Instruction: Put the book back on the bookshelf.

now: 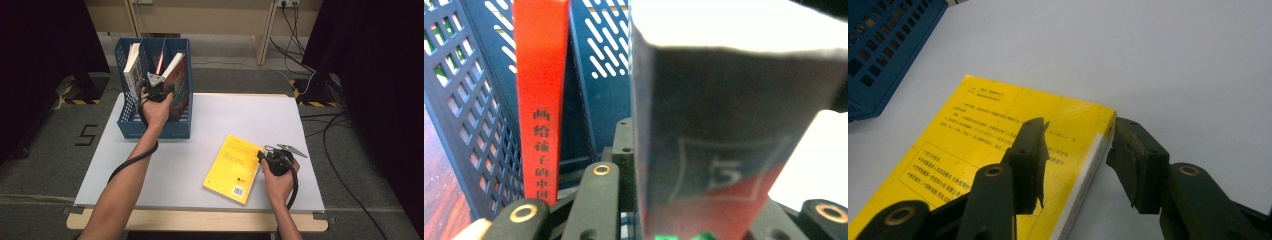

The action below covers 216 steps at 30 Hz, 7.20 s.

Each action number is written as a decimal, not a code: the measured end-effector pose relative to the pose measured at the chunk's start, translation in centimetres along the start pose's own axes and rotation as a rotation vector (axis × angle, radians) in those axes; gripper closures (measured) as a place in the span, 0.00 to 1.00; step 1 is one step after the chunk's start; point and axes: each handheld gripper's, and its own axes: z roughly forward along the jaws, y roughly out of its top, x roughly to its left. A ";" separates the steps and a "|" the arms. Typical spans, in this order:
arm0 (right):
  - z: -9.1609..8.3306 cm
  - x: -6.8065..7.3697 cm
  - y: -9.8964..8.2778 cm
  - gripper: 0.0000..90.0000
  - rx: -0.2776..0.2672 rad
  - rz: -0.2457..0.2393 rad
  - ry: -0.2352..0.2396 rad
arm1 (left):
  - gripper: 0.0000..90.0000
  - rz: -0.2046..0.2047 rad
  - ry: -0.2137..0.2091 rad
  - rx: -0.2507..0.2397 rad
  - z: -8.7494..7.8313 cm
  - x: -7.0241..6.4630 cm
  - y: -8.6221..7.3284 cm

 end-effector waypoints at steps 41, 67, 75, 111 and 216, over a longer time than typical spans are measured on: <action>0.2 0.1 -0.1 0.63 0.002 -0.010 0.001 | 0.78 0.026 0.081 -0.098 0.7 -0.6 0.5; 0.2 0.3 -0.1 0.63 0.005 -0.019 0.008 | 0.82 0.027 0.079 -0.061 -0.1 -1.9 0.0; 0.1 0.3 0.0 0.63 0.001 -0.004 0.006 | 0.82 0.052 0.097 -0.046 1.1 -2.3 0.5; 0.2 0.3 -0.2 0.63 0.017 -0.010 0.007 | 0.81 0.035 0.195 -0.016 0.7 -0.9 0.5; 5.8 -1.9 5.1 0.48 0.321 0.076 0.068 | 0.49 0.071 -0.590 0.427 -8.0 -13.2 -15.6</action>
